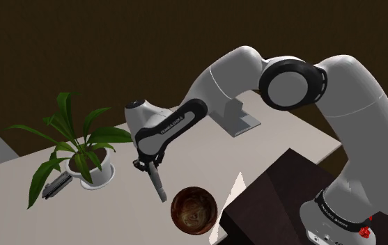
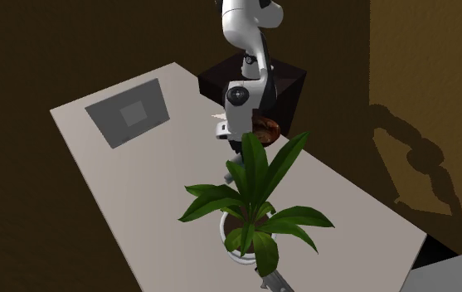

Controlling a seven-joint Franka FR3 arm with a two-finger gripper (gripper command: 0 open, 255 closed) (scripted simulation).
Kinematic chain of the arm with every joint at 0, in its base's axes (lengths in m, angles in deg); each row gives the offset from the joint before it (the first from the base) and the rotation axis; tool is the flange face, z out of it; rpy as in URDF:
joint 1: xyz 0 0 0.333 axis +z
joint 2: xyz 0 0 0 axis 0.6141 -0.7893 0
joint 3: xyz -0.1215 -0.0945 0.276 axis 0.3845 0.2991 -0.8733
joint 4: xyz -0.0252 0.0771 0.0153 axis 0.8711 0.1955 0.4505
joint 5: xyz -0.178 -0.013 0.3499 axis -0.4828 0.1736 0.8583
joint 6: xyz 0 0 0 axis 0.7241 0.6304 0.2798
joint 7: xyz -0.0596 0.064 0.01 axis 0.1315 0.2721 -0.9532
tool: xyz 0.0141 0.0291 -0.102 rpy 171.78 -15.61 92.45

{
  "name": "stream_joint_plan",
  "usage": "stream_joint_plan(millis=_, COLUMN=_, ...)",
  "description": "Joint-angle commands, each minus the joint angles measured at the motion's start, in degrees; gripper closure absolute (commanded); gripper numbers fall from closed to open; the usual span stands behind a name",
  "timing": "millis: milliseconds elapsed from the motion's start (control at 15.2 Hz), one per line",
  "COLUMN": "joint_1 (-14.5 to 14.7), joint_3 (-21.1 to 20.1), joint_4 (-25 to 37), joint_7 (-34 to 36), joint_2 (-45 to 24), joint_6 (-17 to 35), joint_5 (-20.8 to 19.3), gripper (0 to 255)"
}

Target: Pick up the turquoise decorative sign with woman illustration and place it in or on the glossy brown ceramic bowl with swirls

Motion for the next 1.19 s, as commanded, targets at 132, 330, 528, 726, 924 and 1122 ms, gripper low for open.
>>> stream_joint_plan(millis=132, joint_1=-0.4, joint_3=-0.5, joint_4=-0.6, joint_7=-0.1, joint_2=2.3, joint_6=-1.7, joint_5=0.5, gripper=255)
stream_joint_plan(millis=330, joint_1=-0.7, joint_3=-0.9, joint_4=-0.9, joint_7=-0.2, joint_2=3.9, joint_6=-3.0, joint_5=0.9, gripper=255)
stream_joint_plan(millis=528, joint_1=-0.9, joint_3=-1.3, joint_4=-1.1, joint_7=-0.3, joint_2=5.5, joint_6=-4.4, joint_5=1.3, gripper=255)
stream_joint_plan(millis=726, joint_1=-1.2, joint_3=-1.6, joint_4=-1.1, joint_7=-0.4, joint_2=7.0, joint_6=-5.8, joint_5=1.7, gripper=255)
stream_joint_plan(millis=924, joint_1=-1.4, joint_3=-2.0, joint_4=-1.0, joint_7=-0.6, joint_2=8.4, joint_6=-7.2, joint_5=2.1, gripper=255)
stream_joint_plan(millis=1122, joint_1=-1.6, joint_3=-2.3, joint_4=-0.8, joint_7=-0.7, joint_2=9.7, joint_6=-8.8, joint_5=2.5, gripper=255)
